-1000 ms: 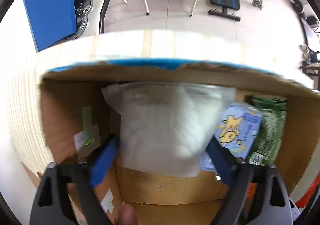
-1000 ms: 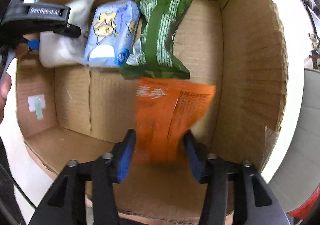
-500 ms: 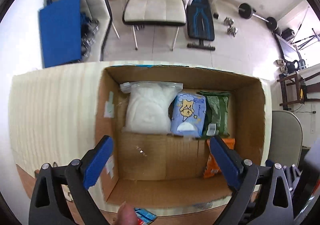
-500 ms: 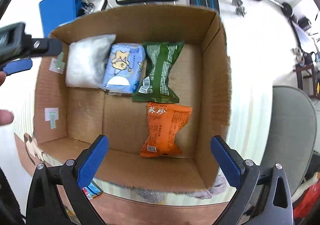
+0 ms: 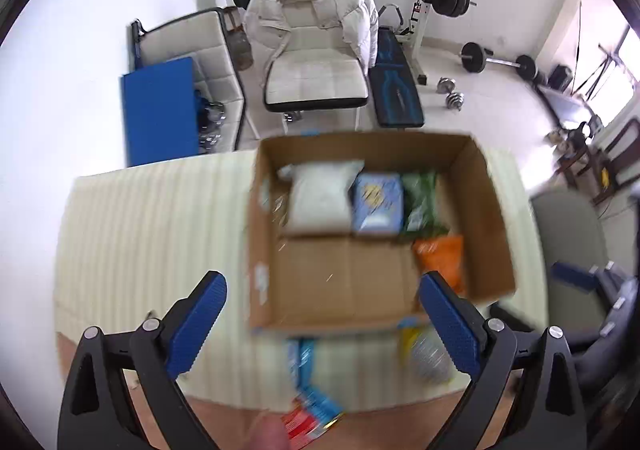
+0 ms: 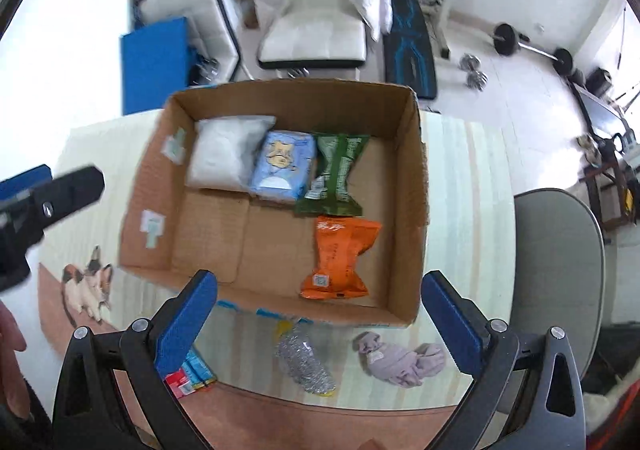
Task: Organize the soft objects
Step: 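Grasp red pack with left tool while right tool reaches silver glitter item, then lift red pack with left tool while right tool grasps silver glitter item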
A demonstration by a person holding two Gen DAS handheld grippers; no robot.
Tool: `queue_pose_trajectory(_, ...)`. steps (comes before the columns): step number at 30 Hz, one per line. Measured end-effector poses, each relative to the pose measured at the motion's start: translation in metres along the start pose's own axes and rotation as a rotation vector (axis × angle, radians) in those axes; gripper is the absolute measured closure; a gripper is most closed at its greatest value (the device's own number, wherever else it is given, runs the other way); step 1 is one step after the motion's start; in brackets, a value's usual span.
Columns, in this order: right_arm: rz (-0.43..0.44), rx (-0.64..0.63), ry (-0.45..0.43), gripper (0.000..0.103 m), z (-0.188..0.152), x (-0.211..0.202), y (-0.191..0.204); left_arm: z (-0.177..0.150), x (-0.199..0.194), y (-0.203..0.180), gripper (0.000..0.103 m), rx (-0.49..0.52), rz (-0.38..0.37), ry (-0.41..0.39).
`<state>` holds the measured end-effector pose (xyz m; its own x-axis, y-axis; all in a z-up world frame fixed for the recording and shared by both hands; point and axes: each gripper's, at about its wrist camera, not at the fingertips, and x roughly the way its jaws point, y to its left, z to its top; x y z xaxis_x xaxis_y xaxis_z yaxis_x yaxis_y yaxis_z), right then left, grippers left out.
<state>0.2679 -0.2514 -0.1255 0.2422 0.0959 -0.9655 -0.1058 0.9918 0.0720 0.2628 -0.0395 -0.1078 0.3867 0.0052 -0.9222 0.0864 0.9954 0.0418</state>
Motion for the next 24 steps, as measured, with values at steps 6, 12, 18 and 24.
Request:
queue_pose_trajectory(6, 0.110, 0.074, 0.099, 0.000, -0.072, 0.009, -0.028, -0.104, 0.041, 0.003, 0.004, 0.092, 0.109, 0.174)
queue_pose_trajectory(12, 0.147, 0.107, 0.269, 0.000, -0.132, 0.063, -0.038, -0.205, 0.134, 0.010, 0.004, 0.156, 0.135, 0.487)
queue_pose_trajectory(18, 0.098, 0.033, 0.325, 0.000, -0.151, 0.106, -0.018, -0.244, 0.186, 0.010, 0.005, 0.214, 0.155, 0.601)
queue_pose_trajectory(24, 0.056, -0.048, 0.333, 0.008, -0.138, 0.138, 0.002, -0.229, 0.184, 0.014, 0.038, -0.004, 0.036, 0.608)
